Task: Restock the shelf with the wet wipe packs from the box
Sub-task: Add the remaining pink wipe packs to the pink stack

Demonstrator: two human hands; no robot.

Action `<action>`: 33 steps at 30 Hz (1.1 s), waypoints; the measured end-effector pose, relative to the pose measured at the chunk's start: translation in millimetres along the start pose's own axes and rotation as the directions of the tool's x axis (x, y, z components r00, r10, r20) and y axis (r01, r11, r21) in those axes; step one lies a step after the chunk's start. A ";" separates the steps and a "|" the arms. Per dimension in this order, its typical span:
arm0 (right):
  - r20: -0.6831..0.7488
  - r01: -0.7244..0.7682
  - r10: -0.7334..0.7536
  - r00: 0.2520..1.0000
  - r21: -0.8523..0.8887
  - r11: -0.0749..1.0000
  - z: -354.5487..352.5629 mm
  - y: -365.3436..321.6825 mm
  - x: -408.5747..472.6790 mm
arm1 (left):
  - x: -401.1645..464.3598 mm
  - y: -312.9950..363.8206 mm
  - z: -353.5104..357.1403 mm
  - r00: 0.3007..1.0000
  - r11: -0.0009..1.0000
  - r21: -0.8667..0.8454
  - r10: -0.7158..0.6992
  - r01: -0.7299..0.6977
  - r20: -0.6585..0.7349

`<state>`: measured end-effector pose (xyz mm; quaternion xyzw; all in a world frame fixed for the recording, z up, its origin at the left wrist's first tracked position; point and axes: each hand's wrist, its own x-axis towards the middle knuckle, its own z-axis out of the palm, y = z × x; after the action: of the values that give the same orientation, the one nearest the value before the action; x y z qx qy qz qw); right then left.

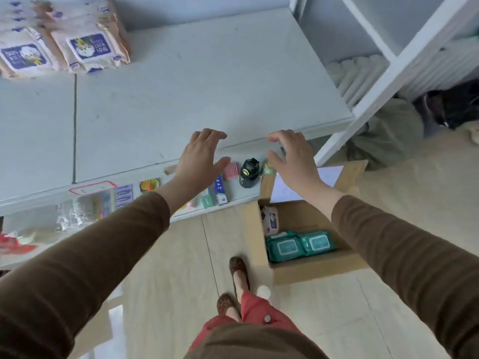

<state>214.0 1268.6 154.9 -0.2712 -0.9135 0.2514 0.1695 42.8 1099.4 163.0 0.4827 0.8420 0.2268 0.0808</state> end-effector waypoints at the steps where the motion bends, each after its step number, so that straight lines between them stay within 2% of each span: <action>1: 0.007 -0.045 0.045 0.999 0.017 0.999 -3.4 17.4 -17.3 | -5.2 13.5 13.1 1.000 1.000 -0.022 0.016 -0.016 0.016; 4: 0.105 -0.192 0.187 0.977 0.043 0.980 -9.9 68.4 -70.3 | -26.5 48.2 55.5 0.996 0.996 -0.082 0.041 -0.035 0.073; 7: 0.209 -0.355 0.339 0.917 0.039 0.934 -11.0 116.5 -116.7 | -49.4 75.3 102.6 0.985 0.996 -0.086 0.029 -0.015 0.167; 12: 0.390 -0.534 0.482 0.785 0.030 0.845 2.1 194.0 -169.8 | -68.2 102.9 189.0 0.934 0.989 -0.060 -0.103 0.132 0.343; 19: 0.572 -0.597 0.476 0.669 0.032 0.802 65.7 293.6 -191.4 | -66.1 115.4 324.2 0.782 0.899 0.003 -0.383 0.438 0.492; 25: 0.644 -0.680 0.484 0.592 0.077 0.729 153.1 376.5 -178.0 | -46.7 91.3 442.5 0.673 0.807 0.036 -0.516 0.590 0.530; 31: 0.717 -0.553 0.343 0.607 0.071 0.830 253.2 430.9 -147.3 | -24.6 40.8 529.4 0.557 0.682 0.103 -0.667 0.724 0.494; 33: 0.725 -0.473 0.277 0.631 0.077 0.878 286.8 440.4 -130.5 | -19.6 24.6 552.8 0.479 0.574 0.070 -0.738 0.816 0.475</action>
<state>370.6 1407.3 -344.7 -0.3177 -0.7899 0.4815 -0.2081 268.3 1261.4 -316.0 0.0774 0.9021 0.1146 0.4087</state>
